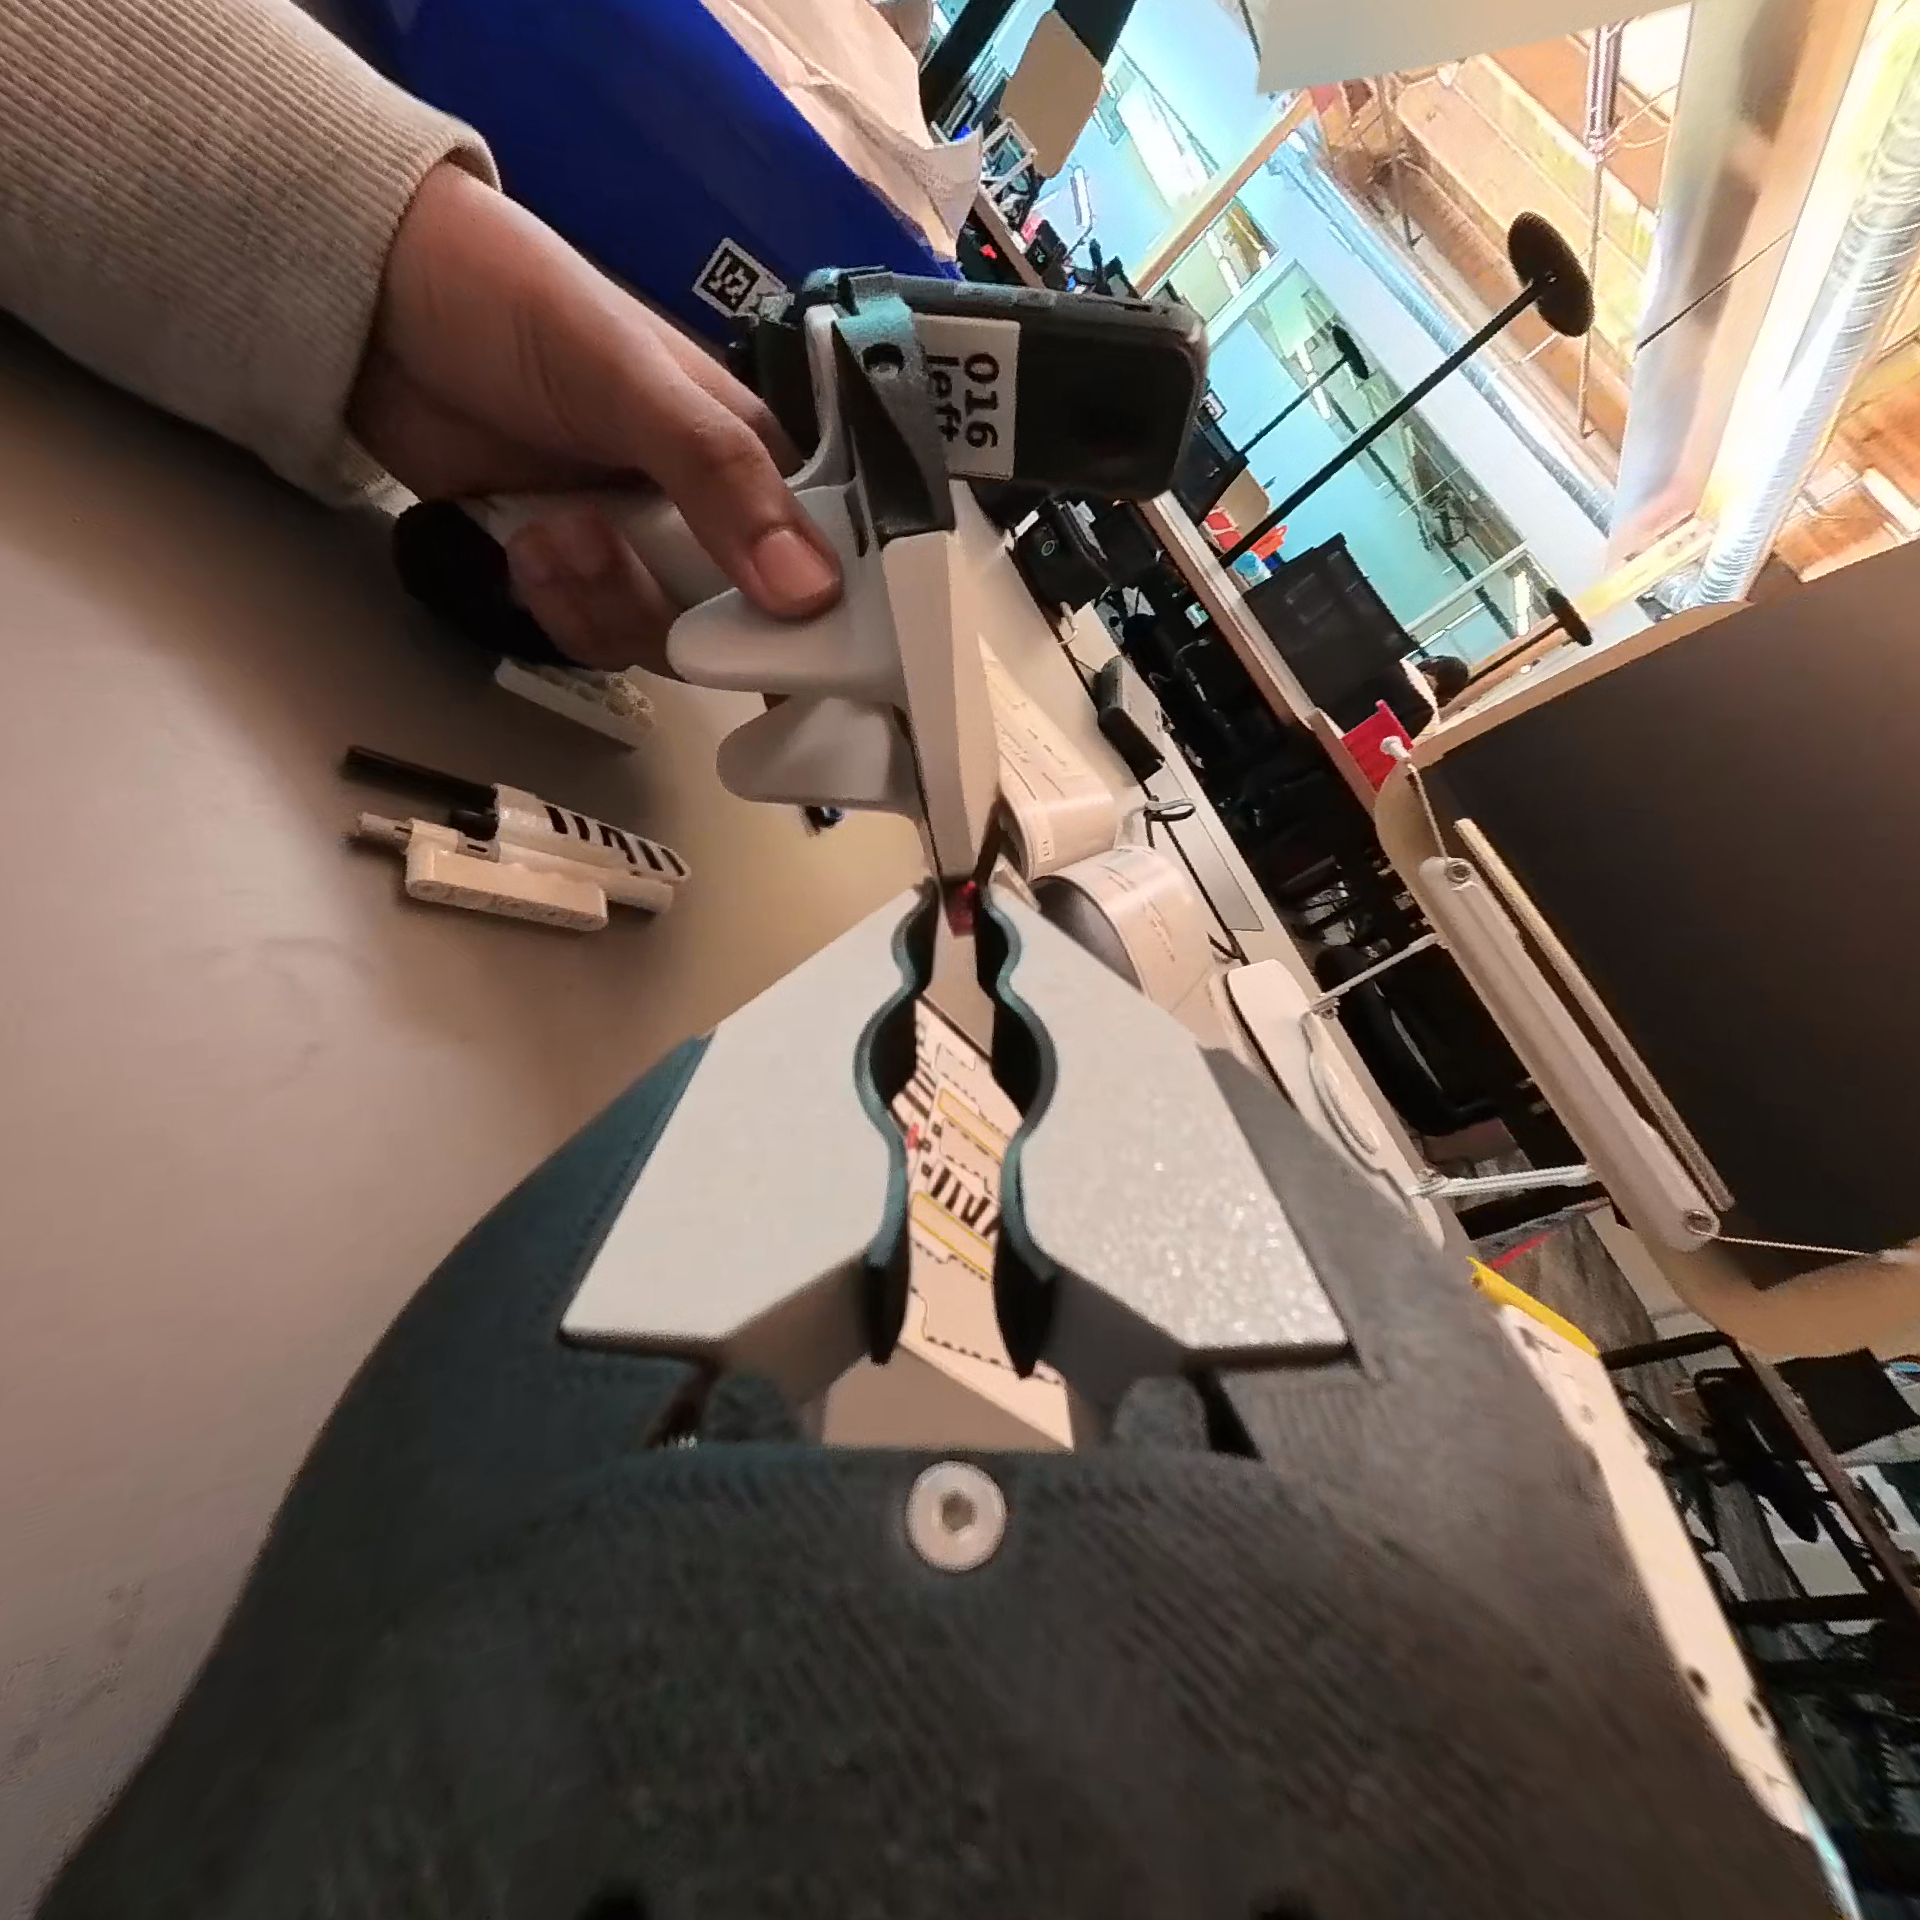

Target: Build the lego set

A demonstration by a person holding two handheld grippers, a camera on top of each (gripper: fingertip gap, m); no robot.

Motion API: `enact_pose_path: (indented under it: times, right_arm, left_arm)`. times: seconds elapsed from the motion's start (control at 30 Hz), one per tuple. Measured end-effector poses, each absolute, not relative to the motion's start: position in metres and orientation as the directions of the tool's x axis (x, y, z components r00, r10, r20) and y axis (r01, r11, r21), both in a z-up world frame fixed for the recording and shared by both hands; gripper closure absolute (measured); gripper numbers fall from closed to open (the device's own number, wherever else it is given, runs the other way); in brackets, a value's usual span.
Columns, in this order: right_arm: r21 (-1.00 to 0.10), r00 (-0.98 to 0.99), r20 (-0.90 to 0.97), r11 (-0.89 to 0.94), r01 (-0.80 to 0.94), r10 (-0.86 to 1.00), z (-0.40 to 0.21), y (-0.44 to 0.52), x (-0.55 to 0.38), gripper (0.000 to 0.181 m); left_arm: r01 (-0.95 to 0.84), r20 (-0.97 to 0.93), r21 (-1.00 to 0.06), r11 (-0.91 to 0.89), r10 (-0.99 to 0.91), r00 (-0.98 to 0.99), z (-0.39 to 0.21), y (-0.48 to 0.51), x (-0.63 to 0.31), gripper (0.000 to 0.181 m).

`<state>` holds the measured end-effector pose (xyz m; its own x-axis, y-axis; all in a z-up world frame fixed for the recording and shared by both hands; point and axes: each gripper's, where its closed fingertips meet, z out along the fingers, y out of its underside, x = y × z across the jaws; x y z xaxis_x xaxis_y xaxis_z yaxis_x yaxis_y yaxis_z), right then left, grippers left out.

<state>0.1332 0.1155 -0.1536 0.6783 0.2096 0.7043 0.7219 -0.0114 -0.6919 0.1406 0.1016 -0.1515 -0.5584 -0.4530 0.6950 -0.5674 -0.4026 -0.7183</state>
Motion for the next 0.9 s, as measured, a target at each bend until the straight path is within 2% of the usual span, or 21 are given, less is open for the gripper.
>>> enact_pose_path:
  times: [0.1,0.2,0.33,0.43,0.6,0.9]
  right_arm:
    - [-0.690,0.677,0.703,-0.020,0.723,0.216,-0.156,0.115,0.134,0.178]
    - [-0.746,0.729,0.649,-0.002,0.666,0.217,-0.150,0.114,0.134,0.178]
    - [-0.876,0.842,0.478,0.071,0.477,0.251,-0.131,0.109,0.135,0.178]
    - [-0.933,0.878,0.358,0.162,0.322,0.319,-0.115,0.102,0.128,0.178]
    - [-0.923,0.856,0.367,0.252,0.290,0.363,-0.105,0.093,0.118,0.179]
    - [-0.919,0.851,0.381,0.247,0.306,0.361,-0.108,0.093,0.117,0.179]
  left_arm:
    - [-0.576,0.698,-0.715,-0.397,-0.458,-0.551,-0.154,0.101,0.141,0.169]
    - [-0.562,0.707,-0.707,-0.430,-0.434,-0.559,-0.149,0.102,0.142,0.163]
    - [-0.547,0.738,-0.666,-0.508,-0.337,-0.585,-0.134,0.105,0.140,0.155]
    - [-0.569,0.759,-0.605,-0.558,-0.187,-0.624,-0.120,0.098,0.135,0.155]
    - [-0.644,0.757,-0.543,-0.539,0.018,-0.653,-0.105,0.081,0.123,0.171]
    - [-0.644,0.760,-0.543,-0.539,0.012,-0.650,-0.107,0.082,0.122,0.177]
